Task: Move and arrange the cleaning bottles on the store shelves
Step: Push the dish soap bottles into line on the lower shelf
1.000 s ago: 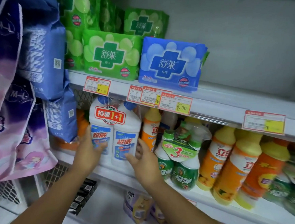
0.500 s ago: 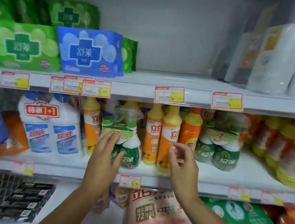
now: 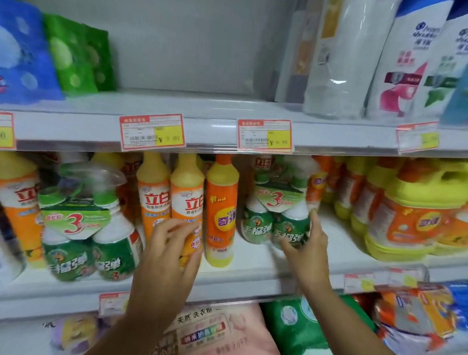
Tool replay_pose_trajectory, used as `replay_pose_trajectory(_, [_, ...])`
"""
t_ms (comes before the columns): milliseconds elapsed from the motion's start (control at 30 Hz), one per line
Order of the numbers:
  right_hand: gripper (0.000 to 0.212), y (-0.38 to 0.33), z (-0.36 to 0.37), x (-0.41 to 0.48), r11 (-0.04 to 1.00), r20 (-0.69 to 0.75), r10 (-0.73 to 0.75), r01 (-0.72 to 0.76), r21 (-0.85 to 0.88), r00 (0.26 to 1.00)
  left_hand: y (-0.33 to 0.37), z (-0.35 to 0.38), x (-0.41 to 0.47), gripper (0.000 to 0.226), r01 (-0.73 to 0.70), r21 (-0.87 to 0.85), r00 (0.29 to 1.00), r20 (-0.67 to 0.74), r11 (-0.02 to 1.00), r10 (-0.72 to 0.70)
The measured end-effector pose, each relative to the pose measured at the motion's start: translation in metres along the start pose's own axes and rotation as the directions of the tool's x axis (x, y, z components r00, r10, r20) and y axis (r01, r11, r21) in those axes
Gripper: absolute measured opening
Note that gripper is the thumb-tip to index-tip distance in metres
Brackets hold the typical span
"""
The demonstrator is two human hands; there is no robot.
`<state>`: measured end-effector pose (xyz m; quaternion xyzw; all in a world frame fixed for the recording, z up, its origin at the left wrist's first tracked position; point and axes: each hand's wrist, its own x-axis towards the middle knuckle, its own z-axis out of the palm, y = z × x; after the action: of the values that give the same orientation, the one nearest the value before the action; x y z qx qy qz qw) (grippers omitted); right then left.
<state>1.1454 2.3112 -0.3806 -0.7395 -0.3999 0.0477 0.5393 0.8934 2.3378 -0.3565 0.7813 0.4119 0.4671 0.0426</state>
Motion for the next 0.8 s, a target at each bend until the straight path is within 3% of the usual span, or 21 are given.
replay_pose_trajectory(300, [0.078, -0.015, 0.037, 0.02, 0.999, 0.125, -0.038, 0.039, -0.004, 0.991, -0.017, 0.009, -0.002, 0.039, 0.113, 0.048, 0.993, 0.04, 0.992, -0.115])
replay_pose_trajectory(433, [0.078, -0.024, 0.057, 0.021, 0.989, 0.263, -0.106, 0.075, 0.128, 0.959, -0.025, 0.007, -0.003, 0.035, 0.147, 0.057, 0.988, 0.047, 0.987, -0.15])
replay_pose_trajectory(567, [0.07, -0.035, 0.056, 0.013, 0.97, 0.462, -0.104, -0.012, 0.242, 0.88, -0.034, 0.007, -0.008, 0.034, 0.162, 0.053, 0.983, 0.085, 0.985, -0.166])
replay_pose_trajectory(800, [0.058, -0.041, 0.035, -0.009, 0.968, 0.536, -0.066, -0.076, 0.239, 0.842, -0.033, 0.007, -0.013, 0.048, 0.288, -0.048, 0.945, 0.175, 0.956, -0.276])
